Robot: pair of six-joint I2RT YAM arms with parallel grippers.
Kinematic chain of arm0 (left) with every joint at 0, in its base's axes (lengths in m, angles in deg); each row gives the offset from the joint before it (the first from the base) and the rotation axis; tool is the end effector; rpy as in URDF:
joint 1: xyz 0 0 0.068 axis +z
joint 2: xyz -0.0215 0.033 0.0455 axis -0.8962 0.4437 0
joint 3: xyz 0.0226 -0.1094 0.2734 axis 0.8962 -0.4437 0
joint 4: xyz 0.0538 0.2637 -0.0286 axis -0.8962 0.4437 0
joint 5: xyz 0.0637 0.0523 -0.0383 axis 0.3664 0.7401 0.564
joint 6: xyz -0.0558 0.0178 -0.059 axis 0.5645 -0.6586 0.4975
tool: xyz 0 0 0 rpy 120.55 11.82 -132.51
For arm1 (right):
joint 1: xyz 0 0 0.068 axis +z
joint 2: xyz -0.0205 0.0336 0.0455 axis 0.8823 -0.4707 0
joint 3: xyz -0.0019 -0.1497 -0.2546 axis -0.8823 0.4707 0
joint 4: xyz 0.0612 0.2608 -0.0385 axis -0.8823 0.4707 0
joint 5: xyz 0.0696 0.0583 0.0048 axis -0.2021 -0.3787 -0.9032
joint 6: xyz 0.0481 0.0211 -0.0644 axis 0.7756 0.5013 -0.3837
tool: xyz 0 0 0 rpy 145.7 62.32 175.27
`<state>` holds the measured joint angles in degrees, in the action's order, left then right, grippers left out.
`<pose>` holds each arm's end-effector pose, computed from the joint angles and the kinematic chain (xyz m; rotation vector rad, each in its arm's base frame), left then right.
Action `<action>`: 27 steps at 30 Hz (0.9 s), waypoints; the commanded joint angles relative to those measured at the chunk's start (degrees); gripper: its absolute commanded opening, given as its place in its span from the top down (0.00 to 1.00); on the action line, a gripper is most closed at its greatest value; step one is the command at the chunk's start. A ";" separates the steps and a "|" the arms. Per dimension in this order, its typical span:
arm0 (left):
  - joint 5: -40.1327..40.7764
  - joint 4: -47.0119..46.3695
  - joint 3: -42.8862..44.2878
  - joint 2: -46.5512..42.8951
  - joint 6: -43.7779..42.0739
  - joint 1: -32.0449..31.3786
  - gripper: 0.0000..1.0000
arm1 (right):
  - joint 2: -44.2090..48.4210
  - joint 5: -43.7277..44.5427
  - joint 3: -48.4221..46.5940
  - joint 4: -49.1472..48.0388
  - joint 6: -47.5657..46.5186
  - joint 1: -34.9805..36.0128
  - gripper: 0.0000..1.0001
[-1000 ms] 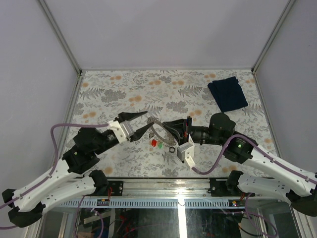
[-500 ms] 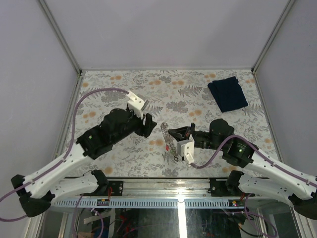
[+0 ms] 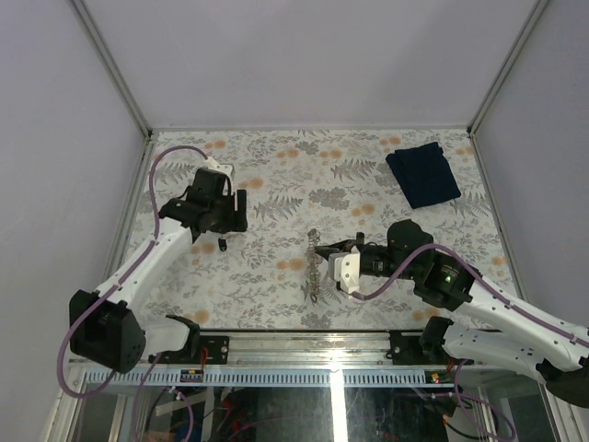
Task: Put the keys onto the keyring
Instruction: Move the key to the center of the board.
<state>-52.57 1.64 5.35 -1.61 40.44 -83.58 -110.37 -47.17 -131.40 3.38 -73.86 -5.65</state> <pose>0.2630 -0.0948 0.2745 0.1341 2.4619 -0.2480 0.1031 0.2002 0.3646 -1.4847 0.8641 0.4466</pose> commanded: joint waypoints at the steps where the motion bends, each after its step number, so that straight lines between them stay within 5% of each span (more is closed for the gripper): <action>1: 0.49 2.01 1.96 4.04 -5.46 4.19 0.33 | 1.65 -0.88 -0.85 -3.09 1.64 0.54 1.00; 12: -5.60 1.37 4.50 18.18 -11.77 14.00 0.45 | 3.74 -4.41 1.34 -3.32 3.94 0.52 1.00; 27: -8.21 0.79 7.36 29.79 -16.41 16.92 0.60 | 5.13 -4.89 2.53 -2.78 4.50 0.59 1.00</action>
<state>-59.81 2.40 11.88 27.78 26.10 -67.25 -106.79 -50.38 -128.28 4.62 -70.14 -5.65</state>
